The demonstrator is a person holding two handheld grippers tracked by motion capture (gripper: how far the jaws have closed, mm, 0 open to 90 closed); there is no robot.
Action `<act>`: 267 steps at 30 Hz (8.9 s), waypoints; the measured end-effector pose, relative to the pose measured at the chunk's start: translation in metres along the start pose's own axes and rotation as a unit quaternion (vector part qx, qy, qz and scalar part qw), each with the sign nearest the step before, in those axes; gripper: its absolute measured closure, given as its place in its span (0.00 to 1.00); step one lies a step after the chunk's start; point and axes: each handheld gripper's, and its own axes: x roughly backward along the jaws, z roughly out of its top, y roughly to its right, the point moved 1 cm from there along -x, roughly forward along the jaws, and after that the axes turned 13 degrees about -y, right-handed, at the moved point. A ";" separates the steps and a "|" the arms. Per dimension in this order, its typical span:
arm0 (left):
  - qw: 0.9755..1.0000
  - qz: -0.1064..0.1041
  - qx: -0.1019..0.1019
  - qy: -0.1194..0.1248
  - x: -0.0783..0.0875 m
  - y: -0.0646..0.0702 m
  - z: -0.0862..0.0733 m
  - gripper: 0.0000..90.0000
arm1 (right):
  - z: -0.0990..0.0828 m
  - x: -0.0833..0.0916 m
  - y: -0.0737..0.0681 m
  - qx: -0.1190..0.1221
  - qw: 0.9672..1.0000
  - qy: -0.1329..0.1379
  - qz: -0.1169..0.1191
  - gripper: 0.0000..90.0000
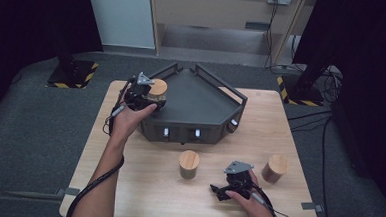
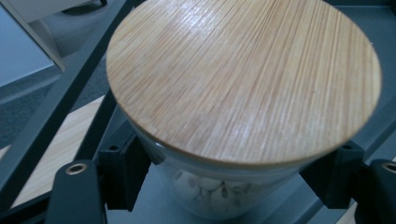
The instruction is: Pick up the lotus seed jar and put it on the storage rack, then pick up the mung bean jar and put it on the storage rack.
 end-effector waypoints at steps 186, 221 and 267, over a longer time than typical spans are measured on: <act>0.997 0.020 0.067 -0.030 -0.001 0.053 -0.209 0.04 | 0.000 0.000 0.000 0.000 1.000 -0.001 -0.001 0.01; 0.996 0.012 0.064 -0.068 -0.014 0.052 -0.213 0.01 | 0.001 0.002 0.001 0.000 1.000 -0.005 0.002 0.03; 0.996 0.010 0.065 -0.067 -0.014 0.051 -0.213 0.00 | 0.035 0.046 -0.001 0.047 0.998 0.034 0.020 0.04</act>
